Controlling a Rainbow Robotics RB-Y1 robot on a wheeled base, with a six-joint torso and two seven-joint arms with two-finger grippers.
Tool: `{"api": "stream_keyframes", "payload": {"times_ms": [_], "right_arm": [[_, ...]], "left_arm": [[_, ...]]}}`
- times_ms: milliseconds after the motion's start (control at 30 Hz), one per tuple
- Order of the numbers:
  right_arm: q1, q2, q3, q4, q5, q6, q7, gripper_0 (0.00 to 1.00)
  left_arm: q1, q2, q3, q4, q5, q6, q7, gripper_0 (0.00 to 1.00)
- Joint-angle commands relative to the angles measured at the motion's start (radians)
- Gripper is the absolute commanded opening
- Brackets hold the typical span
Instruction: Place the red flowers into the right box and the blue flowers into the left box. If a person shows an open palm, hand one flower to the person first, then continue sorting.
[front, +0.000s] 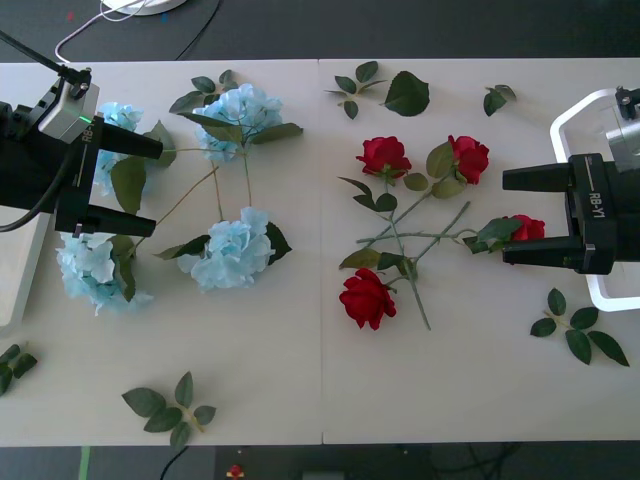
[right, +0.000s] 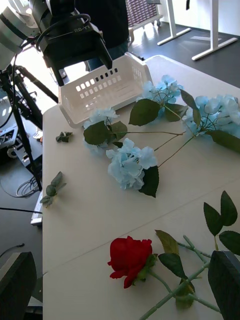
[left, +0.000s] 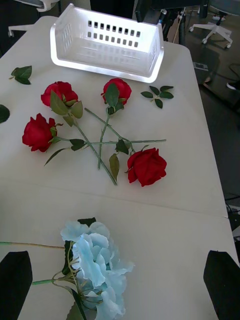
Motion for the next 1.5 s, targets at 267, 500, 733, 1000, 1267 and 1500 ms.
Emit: {"api": "stream_keyframes", "payload": {"times_ms": [267,500,733,1000,1267,1500], "right_arm": [[0.001,-0.042,0.024,-0.017,-0.008,-0.012,0.026,1.0],[0.0,-0.042,0.024,-0.052,0.073,-0.058,-0.13,1.0],[-0.02,-0.042,0.024,-0.135,0.277,-0.098,-0.572,1.0],[-0.051,-0.04,0.025,-0.218,0.487,-0.098,-0.941,1.0],[-0.123,-0.02,0.047,-0.288,0.674,0.013,-1.306,1.0],[-0.217,0.03,0.109,-0.308,0.785,0.125,-1.581,1.0]], "left_arm": [[0.071,0.106,-0.015,0.015,0.111,-0.103,-0.07,1.0],[0.064,0.456,-0.251,0.017,0.414,-0.366,0.088,1.0],[-0.15,0.814,-0.615,-0.012,0.701,-0.643,0.293,1.0],[-0.467,0.863,-0.844,0.049,0.688,-0.643,0.913,1.0],[-0.659,0.783,-0.986,0.13,0.37,-0.643,1.499,1.0],[-0.67,0.688,-0.995,0.236,0.157,-0.597,1.915,1.0]]}}
